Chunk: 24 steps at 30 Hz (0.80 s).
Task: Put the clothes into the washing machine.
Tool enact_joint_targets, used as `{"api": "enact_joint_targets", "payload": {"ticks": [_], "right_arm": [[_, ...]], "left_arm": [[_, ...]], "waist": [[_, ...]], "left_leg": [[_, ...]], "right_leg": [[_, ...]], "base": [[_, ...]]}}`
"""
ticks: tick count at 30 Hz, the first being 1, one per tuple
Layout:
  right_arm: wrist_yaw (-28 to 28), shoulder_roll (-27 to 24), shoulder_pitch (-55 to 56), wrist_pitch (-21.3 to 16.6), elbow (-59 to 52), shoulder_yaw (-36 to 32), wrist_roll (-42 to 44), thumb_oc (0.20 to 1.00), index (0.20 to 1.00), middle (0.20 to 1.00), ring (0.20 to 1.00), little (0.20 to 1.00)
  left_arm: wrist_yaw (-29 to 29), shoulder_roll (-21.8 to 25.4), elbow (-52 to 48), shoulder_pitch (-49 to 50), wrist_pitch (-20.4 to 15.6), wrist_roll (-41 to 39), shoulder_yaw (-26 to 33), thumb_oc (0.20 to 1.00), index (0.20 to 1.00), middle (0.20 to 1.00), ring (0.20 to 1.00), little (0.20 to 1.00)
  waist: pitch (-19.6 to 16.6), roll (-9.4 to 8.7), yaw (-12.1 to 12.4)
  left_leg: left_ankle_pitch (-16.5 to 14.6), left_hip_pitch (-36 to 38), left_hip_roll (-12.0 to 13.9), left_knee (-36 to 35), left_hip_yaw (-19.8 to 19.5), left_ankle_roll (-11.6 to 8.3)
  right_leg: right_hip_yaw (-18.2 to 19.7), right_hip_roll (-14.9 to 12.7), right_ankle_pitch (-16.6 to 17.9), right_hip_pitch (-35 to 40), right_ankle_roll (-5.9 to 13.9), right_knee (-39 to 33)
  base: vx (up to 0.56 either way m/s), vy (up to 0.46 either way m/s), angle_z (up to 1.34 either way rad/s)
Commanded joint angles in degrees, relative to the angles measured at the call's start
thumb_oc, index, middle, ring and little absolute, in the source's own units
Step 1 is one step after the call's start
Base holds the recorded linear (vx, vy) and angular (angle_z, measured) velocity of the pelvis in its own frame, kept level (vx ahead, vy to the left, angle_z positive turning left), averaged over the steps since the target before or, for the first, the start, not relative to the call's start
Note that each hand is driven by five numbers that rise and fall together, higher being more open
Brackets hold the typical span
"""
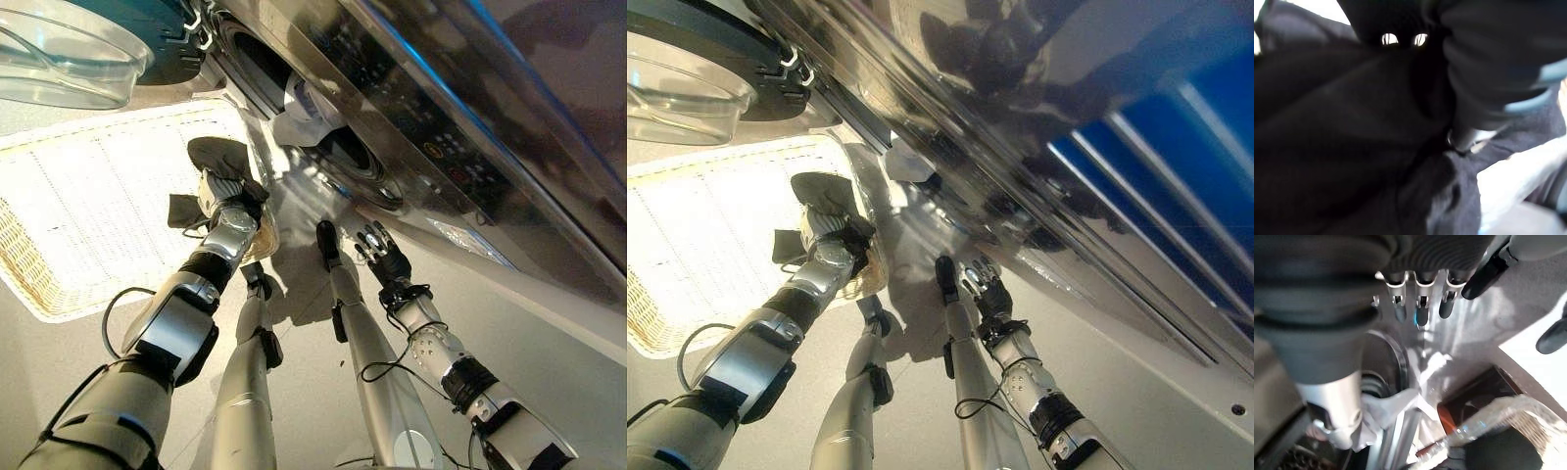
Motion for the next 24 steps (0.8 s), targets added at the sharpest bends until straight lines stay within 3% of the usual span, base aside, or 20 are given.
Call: {"api": "enact_joint_targets", "payload": {"ticks": [1, 8, 13, 14, 17, 19, 21, 23, 24], "right_arm": [[-1.9, 2.8, 0.9, -1.3, -4.4, 0.6, -3.1, 1.0, 1.0, 1.0, 1.0, 1.0], [-2.9, 2.3, 3.3, -1.6, -6.7, -0.1, -7.2, 1.0, 1.0, 1.0, 1.0, 1.0], [-4.9, -0.5, 4.5, -2.8, -9.1, -0.4, -18.7, 1.0, 1.0, 1.0, 1.0, 1.0], [-5.3, -1.7, 4.6, -2.4, -10.3, -0.5, -24.7, 1.0, 1.0, 1.0, 1.0, 1.0], [-6.1, -3.2, 4.3, -1.7, -11.7, -0.8, -31.7, 1.0, 1.0, 1.0, 1.0, 1.0], [-5.8, -5.4, 3.3, -0.5, -13.2, -1.1, -38.8, 1.0, 1.0, 1.0, 1.0, 1.0], [-5.7, -5.8, 3.2, -0.2, -13.6, -1.0, -40.5, 1.0, 1.0, 1.0, 1.0, 1.0], [-3.1, -7.8, 1.2, 2.0, -14.3, -0.2, -47.6, 1.0, 1.0, 1.0, 1.0, 1.0], [-2.7, -8.1, 0.9, 2.4, -14.3, 0.0, -48.3, 1.0, 1.0, 1.0, 1.0, 1.0]], "left_arm": [[-2.3, -5.2, -1.9, -1.8, -7.5, -4.8, 0.8, 0.2, 0.2, 0.2, 0.2, 0.2], [2.2, -3.9, -9.4, 5.4, -9.3, 2.5, -0.3, 0.2, 0.2, 0.2, 0.2, 0.2], [0.1, -1.7, -18.0, 17.5, -14.6, 6.8, 1.8, 0.2, 0.2, 0.2, 0.2, 0.2], [-1.9, -1.3, -21.3, 21.8, -16.4, 8.0, 3.2, 0.2, 0.2, 0.2, 0.2, 0.2], [-4.9, -0.8, -26.0, 27.1, -18.2, 8.1, 5.0, 0.2, 0.2, 0.2, 0.2, 0.2], [-10.6, -0.1, -33.1, 32.4, -19.5, 5.2, 6.9, 0.2, 0.2, 0.2, 0.2, 0.2], [-12.7, 0.2, -35.3, 34.0, -19.7, 4.5, 7.1, 0.2, 0.2, 0.2, 0.2, 0.2], [-22.3, 1.2, -44.6, 38.0, -18.5, 0.4, 7.1, 0.2, 0.2, 0.2, 0.2, 0.2], [-23.5, 1.7, -46.0, 38.4, -18.3, -0.3, 7.0, 0.2, 0.2, 0.2, 0.2, 0.2]], "waist": [[0.5, -1.86, 0.0], [0.5, -0.19, 2.7], [0.5, 2.18, 6.7], [0.5, 3.22, 8.0], [0.5, 4.43, 9.8], [0.5, 5.43, 11.6], [0.5, 5.75, 12.1], [0.5, 6.66, 14.2], [0.5, 6.78, 14.4]], "left_leg": [[0.3, 1.5, 0.0, -1.4, -0.9, -4.4], [0.1, 2.1, -1.2, 0.1, -3.6, -4.1], [-0.2, 2.6, -2.6, 2.7, -7.1, -3.65], [-0.4, 2.9, -2.9, 3.4, -7.9, -3.54], [-0.9, 3.3, -3.6, 4.9, -9.0, -3.3], [-1.7, 4.0, -4.2, 6.5, -10.0, -2.99], [-1.9, 4.3, -4.5, 7.0, -10.4, -2.89], [-2.9, 5.1, -5.4, 8.6, -11.9, -2.3], [-3.0, 5.2, -5.5, 8.8, -12.1, -2.22]], "right_leg": [[-1.9, 4.4, -2.3, 0.9, 2.38, 0.9], [-4.0, 3.3, -3.6, 2.8, 2.22, 2.7], [-7.0, 1.6, -5.5, 4.7, 2.09, 5.7], [-8.2, 1.0, -6.6, 5.4, 2.05, 6.9], [-9.5, 0.1, -8.0, 6.2, 1.99, 8.8], [-11.0, -1.0, -9.5, 7.4, 1.79, 10.6], [-11.4, -1.2, -9.9, 7.6, 1.75, 11.2], [-12.9, -2.2, -11.0, 8.9, 1.56, 12.8], [-13.1, -2.3, -11.1, 9.1, 1.5, 12.9]], "base": [[-0.03, -0.075, 0.09], [-0.02, -0.087, 0.14], [-0.04, -0.108, 0.2], [-0.04, -0.066, 0.18], [-0.03, -0.036, 0.32], [-0.02, -0.032, 0.43], [-0.02, -0.013, 0.38], [-0.03, -0.008, 0.56], [-0.03, 0.003, 0.36]]}}
